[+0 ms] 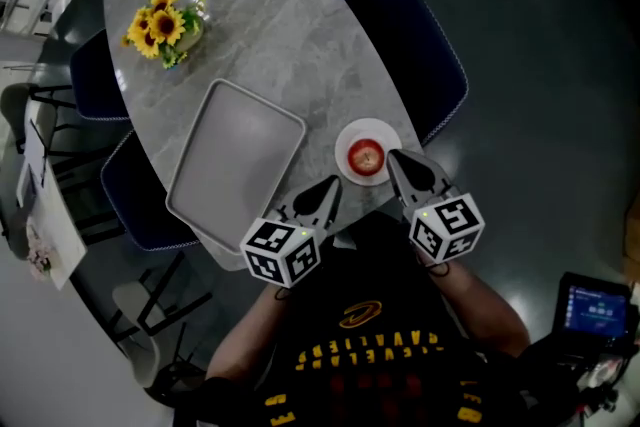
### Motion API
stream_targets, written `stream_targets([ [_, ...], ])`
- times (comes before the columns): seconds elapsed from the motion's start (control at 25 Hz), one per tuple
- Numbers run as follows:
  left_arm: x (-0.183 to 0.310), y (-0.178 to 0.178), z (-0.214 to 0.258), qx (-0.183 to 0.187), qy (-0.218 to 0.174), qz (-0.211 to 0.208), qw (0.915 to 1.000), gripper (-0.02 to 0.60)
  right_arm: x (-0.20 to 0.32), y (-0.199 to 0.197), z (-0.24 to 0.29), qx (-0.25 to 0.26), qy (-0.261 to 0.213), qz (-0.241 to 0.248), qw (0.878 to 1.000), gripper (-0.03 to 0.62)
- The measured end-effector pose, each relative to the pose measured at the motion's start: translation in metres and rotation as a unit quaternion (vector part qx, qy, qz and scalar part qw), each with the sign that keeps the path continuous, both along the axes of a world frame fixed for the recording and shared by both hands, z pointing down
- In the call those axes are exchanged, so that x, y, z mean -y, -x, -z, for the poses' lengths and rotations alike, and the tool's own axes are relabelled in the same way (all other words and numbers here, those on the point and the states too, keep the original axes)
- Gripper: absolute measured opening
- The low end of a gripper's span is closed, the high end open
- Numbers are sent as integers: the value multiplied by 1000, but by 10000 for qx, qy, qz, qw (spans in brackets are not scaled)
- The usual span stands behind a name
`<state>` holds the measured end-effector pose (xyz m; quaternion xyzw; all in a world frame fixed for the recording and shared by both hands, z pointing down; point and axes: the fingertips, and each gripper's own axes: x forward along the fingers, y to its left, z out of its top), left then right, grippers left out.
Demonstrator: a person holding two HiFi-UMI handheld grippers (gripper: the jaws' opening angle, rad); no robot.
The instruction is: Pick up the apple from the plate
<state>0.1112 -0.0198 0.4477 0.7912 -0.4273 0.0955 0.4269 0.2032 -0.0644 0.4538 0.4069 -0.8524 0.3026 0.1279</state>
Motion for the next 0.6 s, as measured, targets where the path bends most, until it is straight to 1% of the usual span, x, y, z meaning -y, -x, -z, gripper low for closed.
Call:
stream_targets([
  [0.08, -12, 9, 7, 39, -125, -92, 9999, 2, -12, 15, 8, 30, -113, 7, 9999, 6],
  [0.16, -12, 14, 14, 90, -229, -164, 9996, 2, -15, 24, 12, 61, -162, 14, 9998, 6],
  [0.32, -8, 23, 24, 27, -280, -172, 9995, 2, -12, 36, 21, 34, -291, 32, 9996, 7],
  [0.6, -42, 55, 45, -43, -562, -343, 9978, 2, -44, 70, 54, -17, -734, -142, 9972, 6],
])
